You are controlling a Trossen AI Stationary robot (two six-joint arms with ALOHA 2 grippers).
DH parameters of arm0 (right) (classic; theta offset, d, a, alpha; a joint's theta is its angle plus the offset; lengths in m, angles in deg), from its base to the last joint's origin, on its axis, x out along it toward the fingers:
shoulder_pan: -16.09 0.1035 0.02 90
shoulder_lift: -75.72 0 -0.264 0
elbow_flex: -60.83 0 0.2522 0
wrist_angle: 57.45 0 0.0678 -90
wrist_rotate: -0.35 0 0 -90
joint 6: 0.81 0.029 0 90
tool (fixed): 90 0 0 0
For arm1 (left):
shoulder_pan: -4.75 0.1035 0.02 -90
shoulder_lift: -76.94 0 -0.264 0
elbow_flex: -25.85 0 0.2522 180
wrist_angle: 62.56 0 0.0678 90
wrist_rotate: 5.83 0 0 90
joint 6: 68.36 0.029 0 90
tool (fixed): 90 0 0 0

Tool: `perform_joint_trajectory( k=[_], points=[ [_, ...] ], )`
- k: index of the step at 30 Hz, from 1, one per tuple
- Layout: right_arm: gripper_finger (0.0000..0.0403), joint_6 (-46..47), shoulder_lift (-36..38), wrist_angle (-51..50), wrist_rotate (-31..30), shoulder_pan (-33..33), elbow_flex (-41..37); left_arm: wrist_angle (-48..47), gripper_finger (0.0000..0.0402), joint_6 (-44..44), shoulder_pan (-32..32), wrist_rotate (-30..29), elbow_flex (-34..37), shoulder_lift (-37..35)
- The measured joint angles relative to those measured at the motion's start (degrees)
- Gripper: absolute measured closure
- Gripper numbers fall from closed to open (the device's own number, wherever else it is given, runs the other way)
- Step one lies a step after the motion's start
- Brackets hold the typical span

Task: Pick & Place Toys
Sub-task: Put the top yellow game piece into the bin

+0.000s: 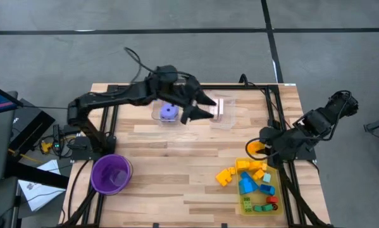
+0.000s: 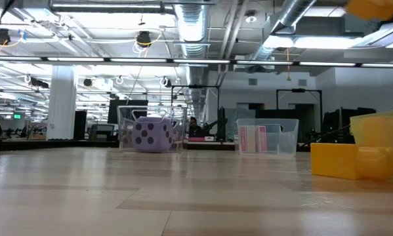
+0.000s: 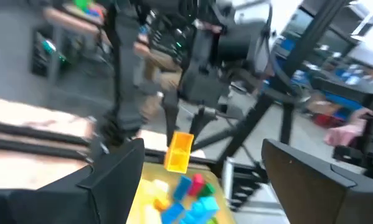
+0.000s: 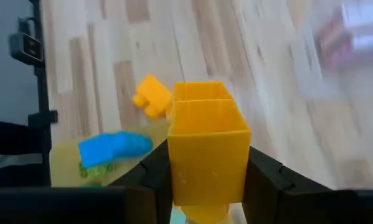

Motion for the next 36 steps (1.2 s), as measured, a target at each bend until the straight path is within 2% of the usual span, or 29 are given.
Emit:
perform_joint_trajectory(
  k=[7, 10, 14, 21, 26, 36],
  points=[
    [0.0275, 18.1, 1.0, -7.7, 3.3, 2.7, -1.9, -8.0, 0.0082, 5.0, -1.6, -12.8, 0.0, -8.3],
    [0.0275, 26.0, 3.5, -8.1, 5.1, 3.8, -5.8, -9.5, 0.0082, 5.1, -3.1, -18.5, 0.0, -10.3],
    [0.0275, 33.7, 7.0, -6.2, 7.2, 4.6, -12.4, -10.4, 0.0082, 5.1, -4.8, -22.6, 0.0, -11.0],
    [0.0275, 44.6, 13.3, 0.5, 10.4, 4.6, -21.6, -13.9, 0.0082, 4.6, -5.6, -25.5, 0.0, -10.8],
    [0.0275, 50.7, 16.2, 0.9, 12.2, 4.6, -25.4, -15.5, 0.0082, 4.5, -5.5, -25.7, 0.0, -10.8],
    [0.0275, 50.7, 16.1, 0.7, 12.2, 4.6, -26.4, -15.4, 0.0082, 4.2, -5.6, -25.6, 0.0, -10.8]
  ],
)
